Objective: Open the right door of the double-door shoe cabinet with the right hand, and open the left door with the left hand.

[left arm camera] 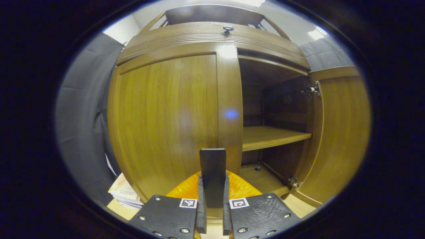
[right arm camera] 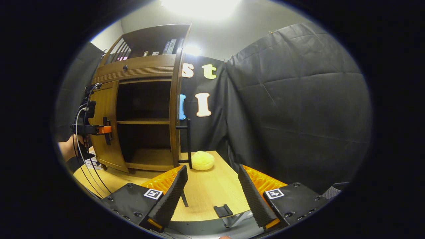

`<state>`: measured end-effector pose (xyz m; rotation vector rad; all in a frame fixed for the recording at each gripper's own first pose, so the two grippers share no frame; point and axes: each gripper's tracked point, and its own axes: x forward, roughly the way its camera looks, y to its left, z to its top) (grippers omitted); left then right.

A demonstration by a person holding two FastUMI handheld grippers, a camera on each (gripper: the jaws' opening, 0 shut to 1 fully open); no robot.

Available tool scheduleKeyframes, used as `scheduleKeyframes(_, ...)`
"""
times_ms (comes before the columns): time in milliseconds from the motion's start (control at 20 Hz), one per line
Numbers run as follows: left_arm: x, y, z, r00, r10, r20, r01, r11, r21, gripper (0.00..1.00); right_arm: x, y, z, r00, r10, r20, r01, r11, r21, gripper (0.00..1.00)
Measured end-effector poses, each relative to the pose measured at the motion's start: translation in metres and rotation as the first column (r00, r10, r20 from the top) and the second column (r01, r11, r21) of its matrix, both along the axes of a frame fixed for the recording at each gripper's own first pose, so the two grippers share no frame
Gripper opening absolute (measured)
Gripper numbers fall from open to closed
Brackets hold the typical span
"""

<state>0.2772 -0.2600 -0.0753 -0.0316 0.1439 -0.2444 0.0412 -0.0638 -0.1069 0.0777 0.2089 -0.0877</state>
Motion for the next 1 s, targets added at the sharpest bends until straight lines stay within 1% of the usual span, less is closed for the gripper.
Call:
scheduleKeyframes(50,-0.006,0.003,0.001,1.0,0.003,-0.002,-0.003,1.0,-0.001,0.22,0.002,0.004,0.001,1.0,0.012,0.004,-0.012,1.0,0.0,0.94)
scheduleKeyframes(100,-0.013,0.007,0.001,1.0,0.006,-0.003,-0.006,1.0,-0.002,0.22,0.004,0.009,0.002,1.0,0.025,0.007,-0.025,1.0,0.001,0.96)
scheduleKeyframes(200,-0.026,0.015,0.001,1.0,0.003,-0.005,-0.003,1.0,-0.002,0.22,0.008,0.018,0.001,0.999,0.052,0.008,-0.052,0.999,-0.001,0.96)
scheduleKeyframes(250,-0.033,0.019,0.002,1.0,-0.002,-0.004,0.002,1.0,0.002,0.22,0.01,0.023,0.0,0.998,0.066,0.009,-0.066,0.998,0.001,0.94)
scheduleKeyframes(300,-0.041,0.024,0.002,1.0,-0.006,-0.003,0.006,1.0,0.004,0.2,0.013,0.027,0.0,0.997,0.079,0.008,-0.079,0.997,0.004,0.96)
scheduleKeyframes(400,-0.054,0.033,0.002,1.0,-0.008,-0.004,0.008,1.0,0.006,0.22,0.018,0.039,0.0,0.994,0.105,0.009,-0.105,0.994,0.013,0.96)
scheduleKeyframes(500,-0.064,0.043,0.003,1.0,0.005,-0.011,-0.005,1.0,0.008,0.22,0.023,0.049,0.001,0.991,0.129,0.016,-0.13,0.991,0.015,0.96)
scheduleKeyframes(550,-0.071,0.048,0.003,1.0,0.01,-0.013,-0.01,1.0,0.009,0.22,0.026,0.055,0.003,0.99,0.143,0.018,-0.144,0.989,0.017,0.94)
scheduleKeyframes(600,-0.076,0.052,0.002,1.0,0.014,-0.013,-0.014,1.0,0.012,0.2,0.028,0.061,0.004,0.987,0.157,0.021,-0.157,0.987,0.018,0.96)
scheduleKeyframes(650,-0.082,0.058,0.003,1.0,0.018,-0.014,-0.018,1.0,0.011,0.22,0.03,0.068,0.004,0.985,0.169,0.022,-0.169,0.985,0.019,0.94)
scheduleKeyframes(700,-0.087,0.064,0.003,1.0,0.024,-0.018,-0.024,1.0,0.006,0.19,0.032,0.072,0.005,0.983,0.181,0.026,-0.181,0.983,0.021,0.93)
scheduleKeyframes(750,-0.091,0.07,0.002,0.999,0.028,-0.021,-0.028,1.0,0.003,0.19,0.034,0.076,0.006,0.981,0.19,0.028,-0.191,0.981,0.024,0.99)
scheduleKeyframes(850,-0.1,0.081,0.002,0.999,0.035,-0.025,-0.035,0.999,0.007,0.2,0.035,0.088,0.007,0.977,0.212,0.034,-0.213,0.977,0.032,0.99)
scheduleKeyframes(900,-0.104,0.088,0.001,0.999,0.039,-0.025,-0.039,0.999,0.009,0.22,0.037,0.093,0.008,0.974,0.223,0.034,-0.224,0.974,0.032,0.96)
scheduleKeyframes(1000,-0.112,0.1,0.0,0.998,0.053,-0.025,-0.053,0.999,0.013,0.22,0.038,0.104,0.009,0.97,0.243,0.033,-0.243,0.97,0.027,0.96)
